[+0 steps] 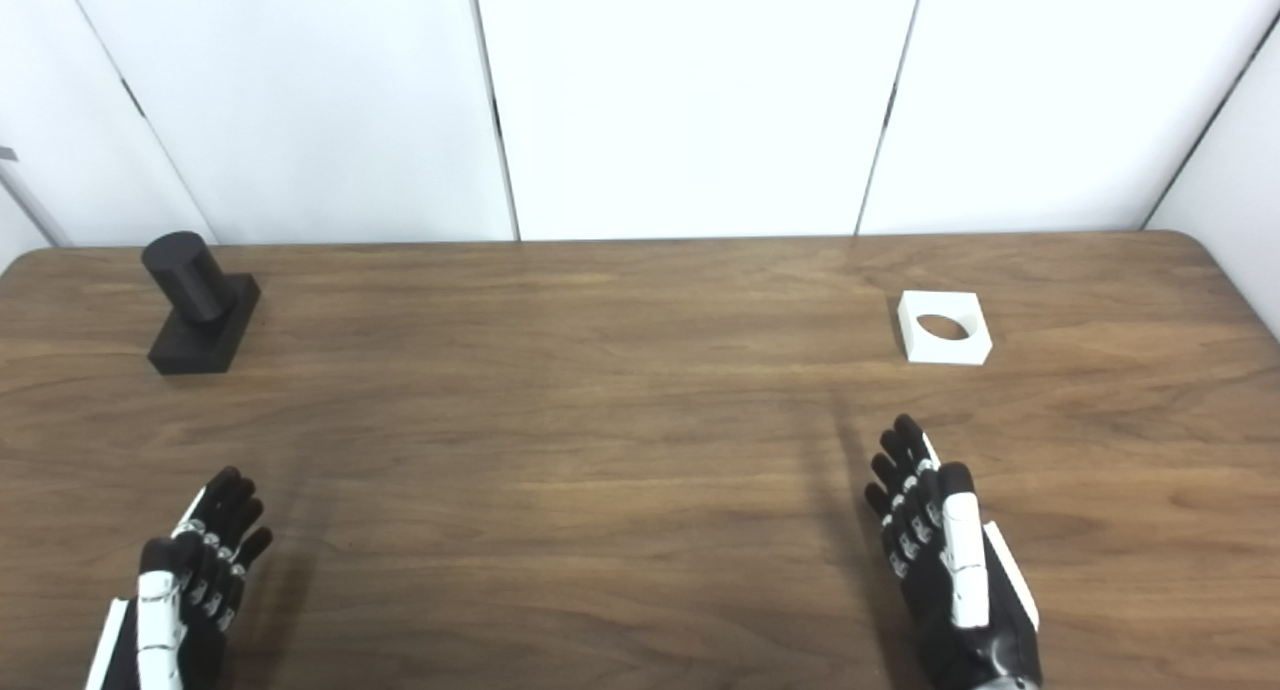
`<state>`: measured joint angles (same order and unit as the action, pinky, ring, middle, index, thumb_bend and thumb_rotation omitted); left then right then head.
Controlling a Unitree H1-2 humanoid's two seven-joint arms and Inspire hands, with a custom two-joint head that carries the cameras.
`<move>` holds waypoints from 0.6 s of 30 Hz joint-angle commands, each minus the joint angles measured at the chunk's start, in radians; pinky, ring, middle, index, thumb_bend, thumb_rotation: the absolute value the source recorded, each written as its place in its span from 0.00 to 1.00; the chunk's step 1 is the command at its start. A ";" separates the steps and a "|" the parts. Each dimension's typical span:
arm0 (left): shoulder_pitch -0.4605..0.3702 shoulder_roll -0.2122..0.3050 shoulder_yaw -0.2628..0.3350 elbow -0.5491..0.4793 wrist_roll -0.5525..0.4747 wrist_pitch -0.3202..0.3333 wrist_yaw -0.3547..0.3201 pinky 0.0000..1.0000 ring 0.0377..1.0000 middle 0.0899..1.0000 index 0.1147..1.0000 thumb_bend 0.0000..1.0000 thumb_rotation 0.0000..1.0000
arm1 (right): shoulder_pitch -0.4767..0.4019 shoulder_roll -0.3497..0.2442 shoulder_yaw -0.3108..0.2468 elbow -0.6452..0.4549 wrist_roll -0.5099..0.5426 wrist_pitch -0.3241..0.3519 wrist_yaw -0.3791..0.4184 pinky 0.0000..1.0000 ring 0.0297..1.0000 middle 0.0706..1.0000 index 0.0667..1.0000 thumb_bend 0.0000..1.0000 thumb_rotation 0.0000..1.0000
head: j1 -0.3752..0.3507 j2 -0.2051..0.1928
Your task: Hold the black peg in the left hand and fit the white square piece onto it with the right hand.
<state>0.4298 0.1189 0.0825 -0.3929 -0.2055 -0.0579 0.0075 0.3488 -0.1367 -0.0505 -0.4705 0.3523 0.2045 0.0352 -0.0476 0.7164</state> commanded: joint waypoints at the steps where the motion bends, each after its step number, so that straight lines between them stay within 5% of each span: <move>1: -0.020 -0.032 0.000 -0.011 0.014 -0.048 0.000 0.94 0.96 0.95 0.93 0.58 1.00 | -0.015 0.025 -0.006 -0.022 0.011 -0.032 0.008 1.00 1.00 1.00 1.00 0.55 1.00 | 0.019 -0.003; 8: -0.022 -0.054 -0.020 0.018 0.043 -0.094 0.007 0.91 0.94 0.93 0.90 0.57 1.00 | -0.014 0.011 -0.018 0.000 -0.009 -0.054 0.011 1.00 1.00 1.00 1.00 0.56 1.00 | 0.152 -0.034; 18: -0.007 -0.093 -0.079 0.064 0.069 -0.150 0.030 0.87 0.92 0.92 0.89 0.60 0.92 | -0.015 -0.017 -0.044 0.036 0.012 -0.061 0.051 1.00 1.00 1.00 1.00 0.59 1.00 | 0.346 -0.139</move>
<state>0.4308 0.1104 0.0147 -0.3192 -0.1359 -0.1592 0.0301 0.3476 -0.1475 -0.0825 -0.4353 0.3514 0.1875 0.0667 0.2974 0.5769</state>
